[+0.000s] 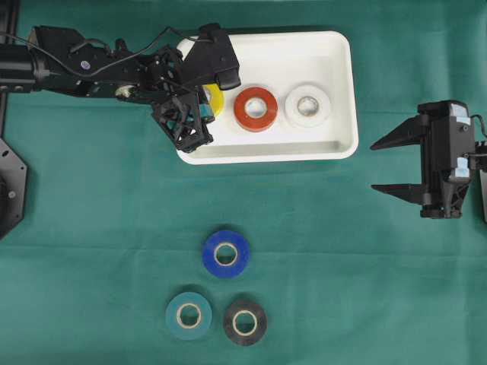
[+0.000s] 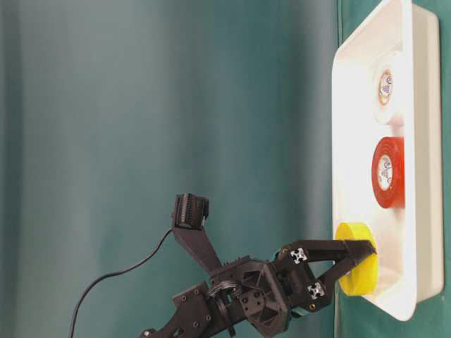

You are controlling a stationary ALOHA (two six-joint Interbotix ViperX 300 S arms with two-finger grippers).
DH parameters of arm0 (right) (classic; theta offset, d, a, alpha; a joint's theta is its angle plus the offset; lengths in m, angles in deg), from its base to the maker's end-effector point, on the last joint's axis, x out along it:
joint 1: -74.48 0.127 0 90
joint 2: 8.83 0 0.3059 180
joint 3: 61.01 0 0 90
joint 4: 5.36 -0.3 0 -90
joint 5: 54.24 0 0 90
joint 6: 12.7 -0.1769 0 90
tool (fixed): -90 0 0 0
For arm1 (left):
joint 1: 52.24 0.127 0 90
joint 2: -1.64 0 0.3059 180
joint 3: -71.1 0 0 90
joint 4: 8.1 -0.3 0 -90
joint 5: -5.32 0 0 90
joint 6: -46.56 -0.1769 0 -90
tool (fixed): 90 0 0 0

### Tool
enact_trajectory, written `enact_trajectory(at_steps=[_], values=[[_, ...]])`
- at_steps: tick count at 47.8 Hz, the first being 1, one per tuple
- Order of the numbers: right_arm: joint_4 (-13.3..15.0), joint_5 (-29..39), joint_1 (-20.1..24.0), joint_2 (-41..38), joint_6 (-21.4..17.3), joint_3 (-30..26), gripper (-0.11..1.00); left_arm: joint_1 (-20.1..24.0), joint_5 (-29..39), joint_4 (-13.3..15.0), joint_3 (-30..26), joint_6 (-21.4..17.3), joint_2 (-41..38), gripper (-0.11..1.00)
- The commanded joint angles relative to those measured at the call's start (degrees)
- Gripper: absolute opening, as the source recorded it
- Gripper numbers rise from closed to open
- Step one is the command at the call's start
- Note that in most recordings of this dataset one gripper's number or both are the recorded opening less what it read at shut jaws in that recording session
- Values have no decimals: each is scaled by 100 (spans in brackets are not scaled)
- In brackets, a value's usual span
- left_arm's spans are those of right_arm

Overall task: Pick up the tape from a random location and place it into the white case.
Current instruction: 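Lower the yellow roll into the tray and open the left gripper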

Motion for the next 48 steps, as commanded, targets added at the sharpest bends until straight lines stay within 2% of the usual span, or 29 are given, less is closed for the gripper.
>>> enact_trajectory(at_steps=[1,9,13,35,48], values=[[18,-35,-9,0,9,-141,74,-26,-53,18,-97,9,62,31],[18,-18,-9,0,9,-141,74,-26,-193,9,-105,9,70,81],[18,-18,-9,0,9,-141,74,-26,-202,18,-114,0,70,96],[18,-18,-9,0,9,-141,74,-26,-158,18,-123,18,149,94],[18,-18,-9,0,-9,-149,74,-26,316,9,-299,18,571,94]])
